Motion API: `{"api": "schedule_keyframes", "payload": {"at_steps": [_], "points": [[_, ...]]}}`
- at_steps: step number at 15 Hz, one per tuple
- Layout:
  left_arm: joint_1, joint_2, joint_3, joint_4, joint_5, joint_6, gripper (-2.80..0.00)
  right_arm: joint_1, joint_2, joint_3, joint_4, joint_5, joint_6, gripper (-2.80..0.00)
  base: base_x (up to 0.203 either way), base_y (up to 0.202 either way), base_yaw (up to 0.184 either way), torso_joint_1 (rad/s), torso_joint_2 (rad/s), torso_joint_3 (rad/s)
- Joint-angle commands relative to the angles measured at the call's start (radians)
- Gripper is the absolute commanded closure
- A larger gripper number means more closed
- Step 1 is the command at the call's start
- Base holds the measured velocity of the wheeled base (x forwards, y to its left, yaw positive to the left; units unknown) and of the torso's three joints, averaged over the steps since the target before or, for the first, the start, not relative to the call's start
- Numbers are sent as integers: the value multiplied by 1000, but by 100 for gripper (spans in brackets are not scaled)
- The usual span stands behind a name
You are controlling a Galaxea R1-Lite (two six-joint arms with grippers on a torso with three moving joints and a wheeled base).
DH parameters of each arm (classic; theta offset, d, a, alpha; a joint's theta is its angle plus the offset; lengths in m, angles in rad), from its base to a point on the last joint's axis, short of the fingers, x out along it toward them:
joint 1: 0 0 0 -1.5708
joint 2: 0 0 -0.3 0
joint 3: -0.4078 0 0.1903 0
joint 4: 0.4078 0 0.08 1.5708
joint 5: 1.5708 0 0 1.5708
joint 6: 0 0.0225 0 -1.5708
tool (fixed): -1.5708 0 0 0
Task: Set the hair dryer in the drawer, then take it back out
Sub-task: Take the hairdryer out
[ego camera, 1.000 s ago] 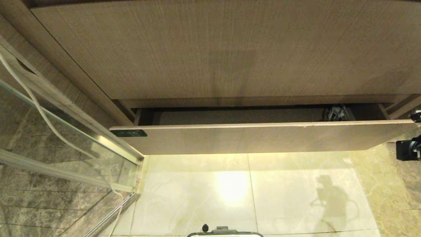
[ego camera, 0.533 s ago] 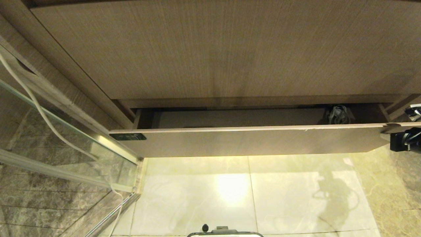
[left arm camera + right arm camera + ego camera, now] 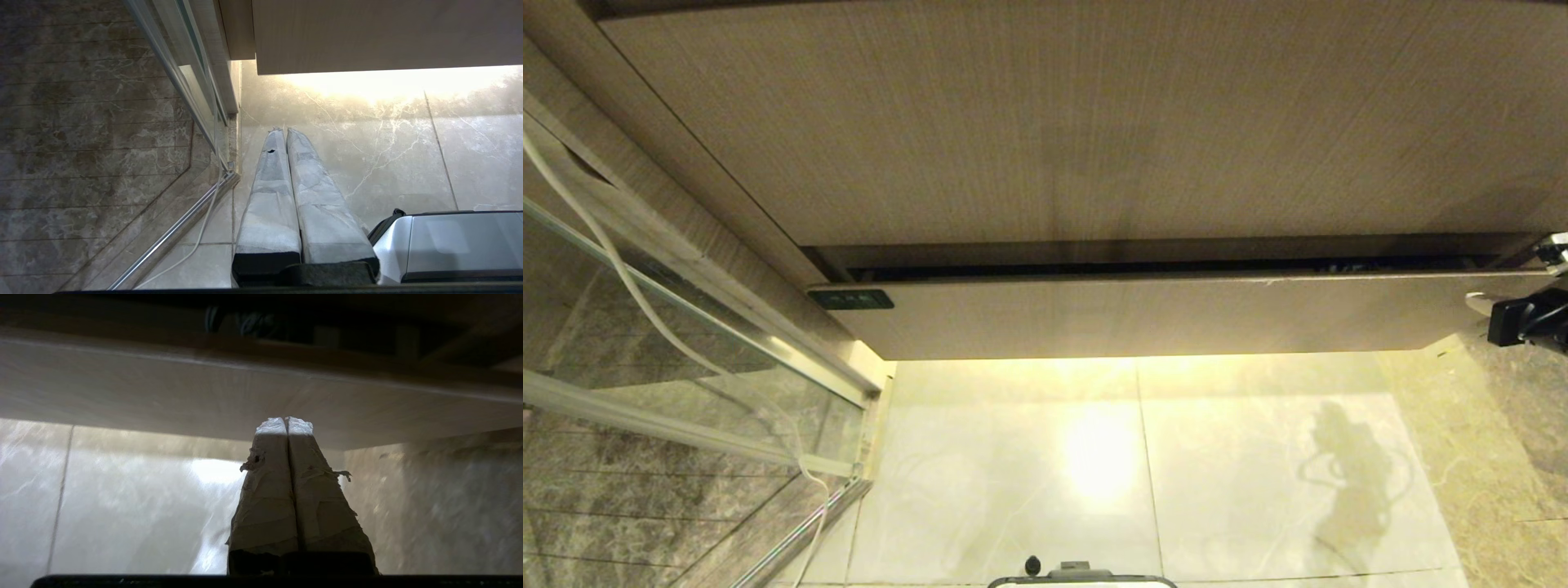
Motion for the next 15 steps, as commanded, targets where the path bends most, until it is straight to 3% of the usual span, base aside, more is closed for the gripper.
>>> {"api": "schedule_keyframes", "payload": {"at_steps": [1, 15], "points": [[0, 0, 1, 0, 0, 0, 0, 2, 55, -46, -30, 3, 2, 0, 0, 0, 0, 0, 0, 0], [0, 0, 0, 0, 0, 0, 0, -1, 136, -142, -115, 3, 45, 0, 0, 0, 0, 0, 0, 0]]}}
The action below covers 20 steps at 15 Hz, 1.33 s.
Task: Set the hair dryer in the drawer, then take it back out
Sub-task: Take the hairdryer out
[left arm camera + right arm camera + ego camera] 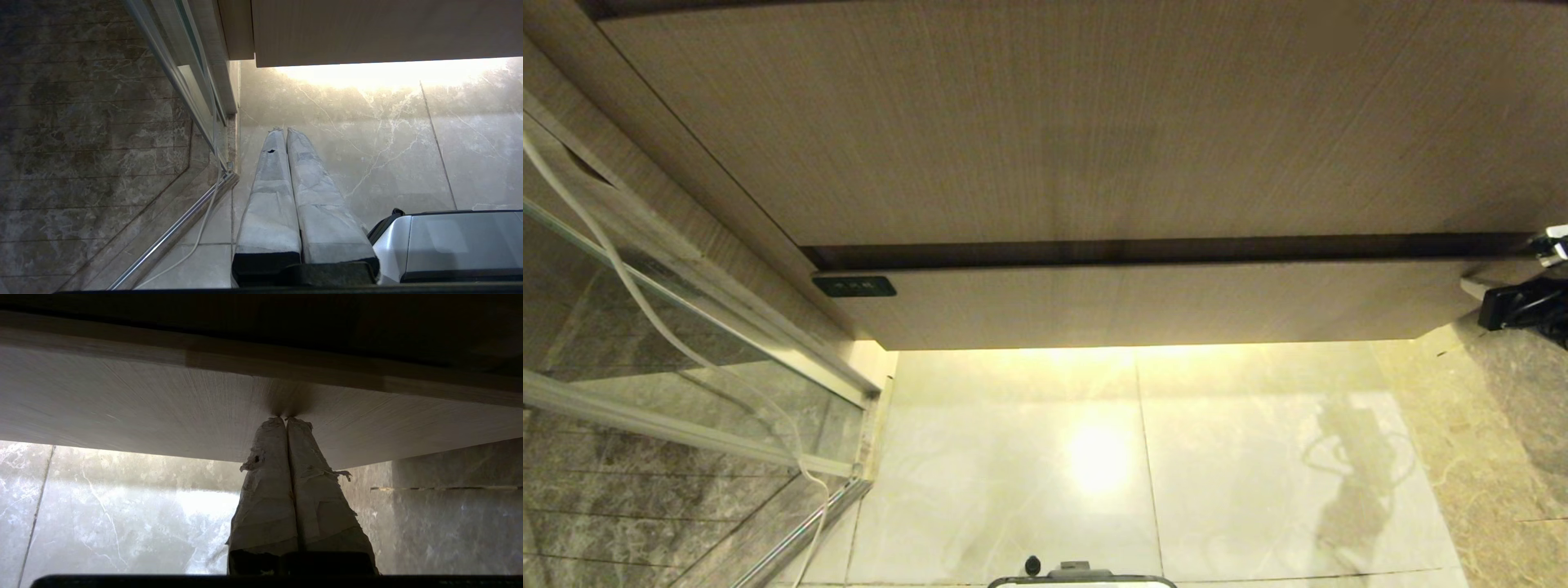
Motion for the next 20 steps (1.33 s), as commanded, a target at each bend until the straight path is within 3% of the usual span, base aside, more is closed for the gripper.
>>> {"api": "schedule_keyframes", "payload": {"at_steps": [1, 20], "points": [[0, 0, 0, 0, 0, 1, 0, 3, 17, -20, -14, 3, 0, 0, 0, 0, 0, 0, 0, 0], [0, 0, 1, 0, 0, 0, 0, 6, 77, -87, -7, 1, -3, 0, 0, 0, 0, 0, 0, 0]]}}
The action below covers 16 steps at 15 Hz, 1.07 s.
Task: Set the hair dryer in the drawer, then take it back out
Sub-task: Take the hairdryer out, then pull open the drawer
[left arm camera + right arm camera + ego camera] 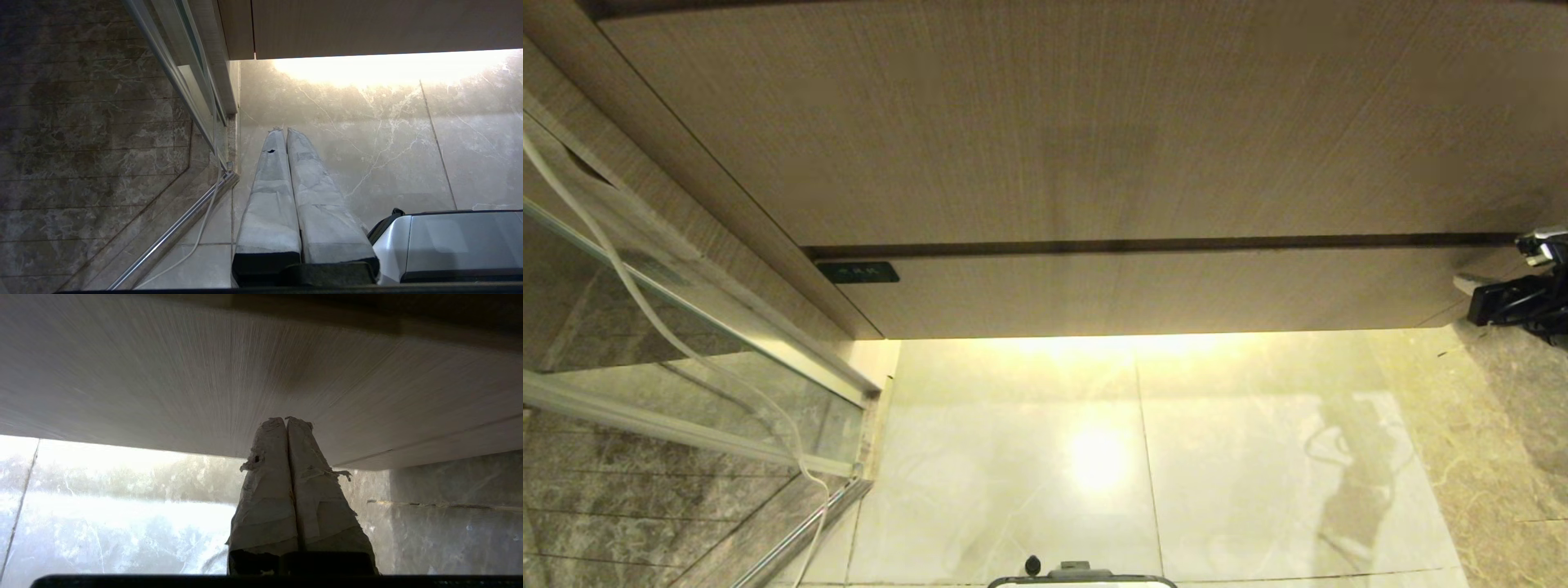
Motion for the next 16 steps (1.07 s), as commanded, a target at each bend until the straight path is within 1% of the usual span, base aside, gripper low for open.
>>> {"api": "schedule_keyframes", "payload": {"at_steps": [1, 2, 3, 5, 8, 10, 11, 14, 16], "points": [[0, 0, 1, 0, 0, 0, 0, 0, -10, 12, 14, 4, -2, 0, 0, 0, 0, 0, 0, 0], [0, 0, 0, 0, 0, 0, 0, -1, -25, 30, 34, 1, -6, 0, 0, 0, 0, 0, 0, 0], [0, 0, 0, 0, 0, 0, 0, -3, -48, 51, 83, 0, -11, 0, 0, 0, 0, 0, 0, 0], [0, 0, 1, 0, 0, 0, 0, -4, -113, 95, 212, -2, -35, 0, 0, 0, 0, 0, 0, 0], [0, 0, 0, 0, 0, 0, 0, -3, -259, 163, 462, -5, -79, 0, 0, 0, 0, 0, 0, 0], [0, 0, 0, 0, 0, 0, 0, 0, -400, 222, 651, -8, -95, 0, 0, 0, 0, 0, 0, 0], [0, 0, 1, 0, 0, 0, 0, 0, -469, 260, 724, -9, -99, 0, 0, 0, 0, 0, 0, 0], [0, 0, 1, 0, 0, 0, 0, 3, -769, 450, 812, -16, -96, 0, 0, 0, 0, 0, 0, 0], [0, 0, 2, 0, 0, 0, 0, 30, -1018, 579, 880, -35, -78, 0, 0, 0, 0, 0, 0, 0]]}}
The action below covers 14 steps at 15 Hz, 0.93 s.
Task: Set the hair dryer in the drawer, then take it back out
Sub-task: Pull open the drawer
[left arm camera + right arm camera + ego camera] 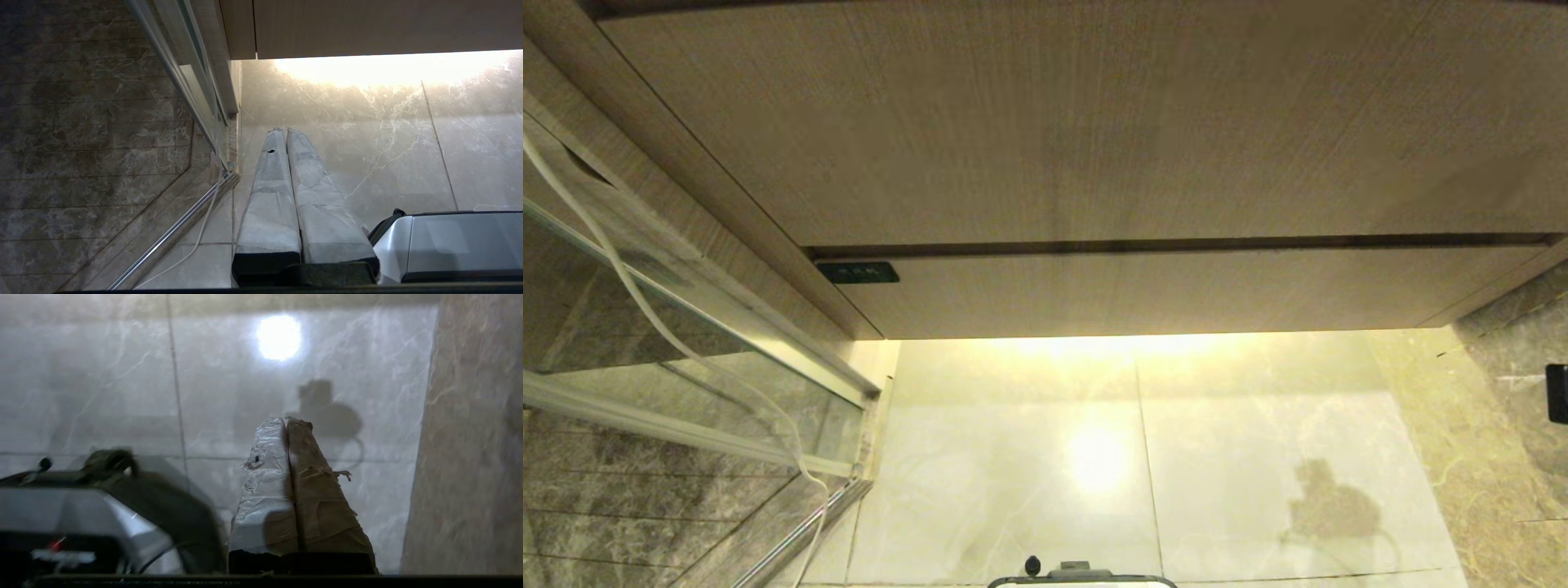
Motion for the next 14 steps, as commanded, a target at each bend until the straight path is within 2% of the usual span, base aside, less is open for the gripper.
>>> {"api": "schedule_keyframes", "payload": {"at_steps": [1, 3, 6, 8, 10, 12, 14], "points": [[0, 0, 0, 0, 0, 0, 0, 46, -410, 168, 56, -27, 29, 0, 0, 0, 0, 0, 0, 0], [0, 0, 0, 0, 0, 1, 0, 139, -665, 300, 92, -87, 77, 0, 0, 0, 0, 0, 0, 0], [0, 0, 1, 0, 0, 0, 0, 326, -983, 471, 127, -209, 169, 0, 0, 0, 0, 0, 0, 0], [0, 0, 0, 0, 0, 1, 0, 411, -1148, 567, 135, -273, 211, 0, 0, 0, 0, 0, 0, 0], [0, 0, 1, 0, 0, 0, 0, 526, -1246, 670, 125, -374, 239, 0, 0, 0, 0, 0, 0, 0], [0, 0, 0, 0, 0, 0, 0, 564, -1360, 693, 122, -454, 249, 0, 0, 0, 0, 0, 0, 0], [0, 0, 1, 0, 0, 0, 0, 564, -1458, 703, 125, -479, 260, 0, 0, 0, 0, 0, 0, 0]]}}
